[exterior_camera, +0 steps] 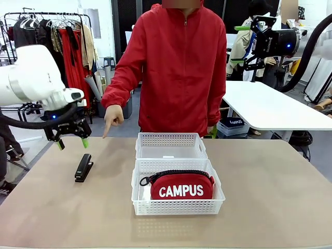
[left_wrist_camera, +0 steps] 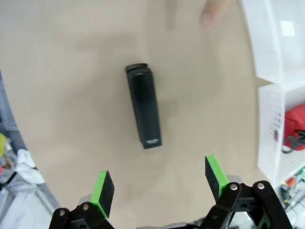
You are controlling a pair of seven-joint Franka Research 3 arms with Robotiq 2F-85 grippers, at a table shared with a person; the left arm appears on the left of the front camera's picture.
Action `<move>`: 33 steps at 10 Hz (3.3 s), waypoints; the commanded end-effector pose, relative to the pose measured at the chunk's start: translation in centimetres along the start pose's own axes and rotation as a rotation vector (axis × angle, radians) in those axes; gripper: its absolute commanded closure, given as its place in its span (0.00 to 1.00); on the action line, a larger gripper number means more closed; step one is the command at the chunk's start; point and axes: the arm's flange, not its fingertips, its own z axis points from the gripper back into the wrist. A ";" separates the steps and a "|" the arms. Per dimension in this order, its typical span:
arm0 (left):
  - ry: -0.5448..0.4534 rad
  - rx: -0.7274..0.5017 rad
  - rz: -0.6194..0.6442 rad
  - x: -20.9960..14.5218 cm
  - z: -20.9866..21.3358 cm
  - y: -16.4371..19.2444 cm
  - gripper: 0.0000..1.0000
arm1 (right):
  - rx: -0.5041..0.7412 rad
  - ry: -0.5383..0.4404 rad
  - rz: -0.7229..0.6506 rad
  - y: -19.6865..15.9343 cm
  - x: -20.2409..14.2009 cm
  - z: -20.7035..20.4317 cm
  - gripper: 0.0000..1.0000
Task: Distribute items into two baskets.
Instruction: Pick up the Stapler that the person points to.
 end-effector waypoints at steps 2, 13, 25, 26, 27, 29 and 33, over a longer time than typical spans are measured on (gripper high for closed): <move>-0.028 0.126 -0.023 0.8 -3.8 0.0 0.00 | 0.008 -0.002 -0.014 0.3 -0.1 0.0 0.00; -0.064 0.099 0.030 1.8 -9.6 -0.7 0.74 | 0.008 -0.002 -0.014 0.3 -0.1 0.0 0.00; -0.014 0.153 0.199 2.2 1.7 -3.4 1.00 | 0.008 -0.002 -0.014 0.3 -0.1 0.0 0.00; -0.031 0.162 0.241 2.6 4.0 -4.1 1.00 | 0.008 -0.002 -0.014 0.3 -0.1 0.0 0.00; -0.055 0.162 0.230 3.1 6.7 -5.0 1.00 | 0.008 -0.002 -0.014 0.3 -0.1 0.0 0.00; -0.085 0.161 0.218 3.8 11.4 -6.9 1.00 | 0.008 -0.002 -0.014 0.3 -0.1 0.0 0.00; -0.073 0.140 0.179 4.6 19.0 -10.4 1.00 | 0.008 -0.002 -0.014 0.3 -0.1 0.0 0.00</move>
